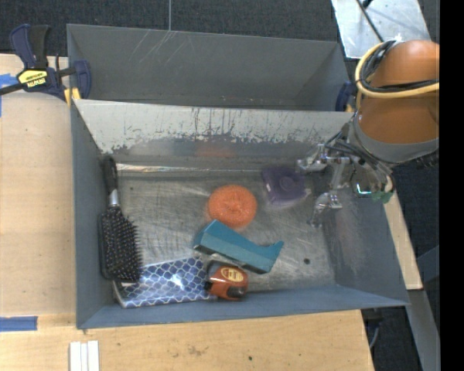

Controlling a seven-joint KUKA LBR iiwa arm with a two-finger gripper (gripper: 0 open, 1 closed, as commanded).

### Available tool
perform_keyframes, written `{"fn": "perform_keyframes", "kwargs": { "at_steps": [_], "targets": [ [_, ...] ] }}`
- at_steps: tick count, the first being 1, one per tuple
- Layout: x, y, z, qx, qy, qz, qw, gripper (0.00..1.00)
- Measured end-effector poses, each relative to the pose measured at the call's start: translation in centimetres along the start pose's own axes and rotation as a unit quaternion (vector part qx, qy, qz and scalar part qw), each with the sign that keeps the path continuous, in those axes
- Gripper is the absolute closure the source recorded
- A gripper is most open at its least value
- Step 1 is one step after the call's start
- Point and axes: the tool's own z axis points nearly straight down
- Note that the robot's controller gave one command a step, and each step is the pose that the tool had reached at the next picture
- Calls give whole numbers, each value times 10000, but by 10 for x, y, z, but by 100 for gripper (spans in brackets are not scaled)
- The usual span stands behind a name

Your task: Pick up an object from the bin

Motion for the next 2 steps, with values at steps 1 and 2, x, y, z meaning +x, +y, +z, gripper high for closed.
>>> {"fn": "perform_keyframes", "kwargs": {
  "at_steps": [1, 2],
  "targets": [
    [-2, 0, -4, 4, -38, -9, 10000, 0],
    [-34, 4, 129, -7, 25, -1795, 9838, 100]
  ]
}}
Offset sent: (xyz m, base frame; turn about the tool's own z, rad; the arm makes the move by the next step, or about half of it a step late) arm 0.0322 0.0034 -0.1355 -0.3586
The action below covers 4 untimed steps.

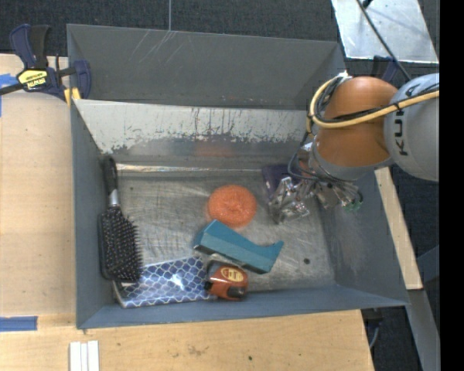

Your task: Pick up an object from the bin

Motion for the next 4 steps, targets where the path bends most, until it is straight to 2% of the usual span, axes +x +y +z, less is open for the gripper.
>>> {"fn": "perform_keyframes", "kwargs": {
  "at_steps": [1, 2, 3, 4],
  "targets": [
    [12, -1, 6, -46, 209, 2, 9998, 0],
    [2, 1, 2, -12, 6, 6, 10000, 100],
    [8, 1, 8, -28, 97, 8, 9999, 0],
    [1, -1, 4, 23, -46, 17, 10000, 0]
  ]
}}
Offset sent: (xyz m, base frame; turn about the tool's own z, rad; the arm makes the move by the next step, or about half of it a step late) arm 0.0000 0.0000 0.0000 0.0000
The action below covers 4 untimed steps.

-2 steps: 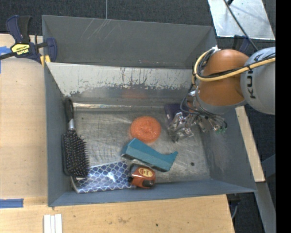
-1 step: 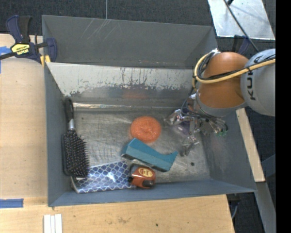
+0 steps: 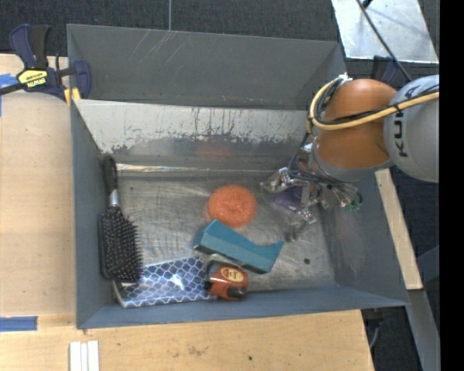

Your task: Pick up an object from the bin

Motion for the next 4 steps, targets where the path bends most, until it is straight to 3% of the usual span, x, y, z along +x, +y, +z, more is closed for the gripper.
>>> {"fn": "perform_keyframes", "kwargs": {
  "at_steps": [1, 2, 3, 4],
  "targets": [
    [-58, 116, -7, 33, -40, -2199, 9755, 100],
    [-71, 149, -5, -2, -22, -2745, 9616, 0],
    [-71, 149, -5, -4, -19, -2741, 9617, 0],
    [-93, 222, -4, 37, -89, -5274, 8496, 100]
  ]
}}
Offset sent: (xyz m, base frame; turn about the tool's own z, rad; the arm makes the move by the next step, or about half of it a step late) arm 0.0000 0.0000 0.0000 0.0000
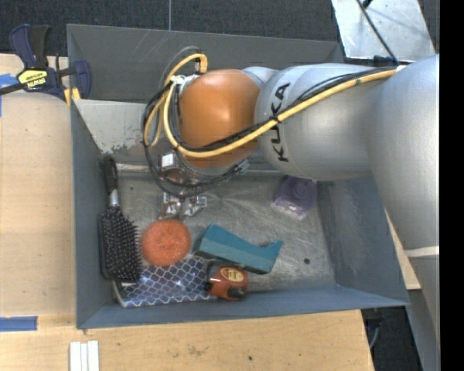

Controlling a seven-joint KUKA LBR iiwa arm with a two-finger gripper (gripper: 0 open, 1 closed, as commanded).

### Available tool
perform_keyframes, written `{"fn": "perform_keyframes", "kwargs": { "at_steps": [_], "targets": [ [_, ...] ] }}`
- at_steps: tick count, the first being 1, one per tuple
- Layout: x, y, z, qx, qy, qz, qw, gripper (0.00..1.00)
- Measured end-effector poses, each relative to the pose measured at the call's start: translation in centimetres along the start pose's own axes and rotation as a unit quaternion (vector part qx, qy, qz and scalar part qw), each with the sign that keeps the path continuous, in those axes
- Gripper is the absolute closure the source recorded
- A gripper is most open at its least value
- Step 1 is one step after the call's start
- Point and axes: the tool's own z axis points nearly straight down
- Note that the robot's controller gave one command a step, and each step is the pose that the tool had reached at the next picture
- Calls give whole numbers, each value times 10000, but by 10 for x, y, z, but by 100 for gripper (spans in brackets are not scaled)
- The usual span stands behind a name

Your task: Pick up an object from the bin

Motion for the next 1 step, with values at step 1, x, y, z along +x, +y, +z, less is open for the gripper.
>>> {"fn": "perform_keyframes", "kwargs": {
  "at_steps": [1],
  "targets": [
    [1, 2, 3, -38, 12, 5, 10000, 0]
  ]
}}
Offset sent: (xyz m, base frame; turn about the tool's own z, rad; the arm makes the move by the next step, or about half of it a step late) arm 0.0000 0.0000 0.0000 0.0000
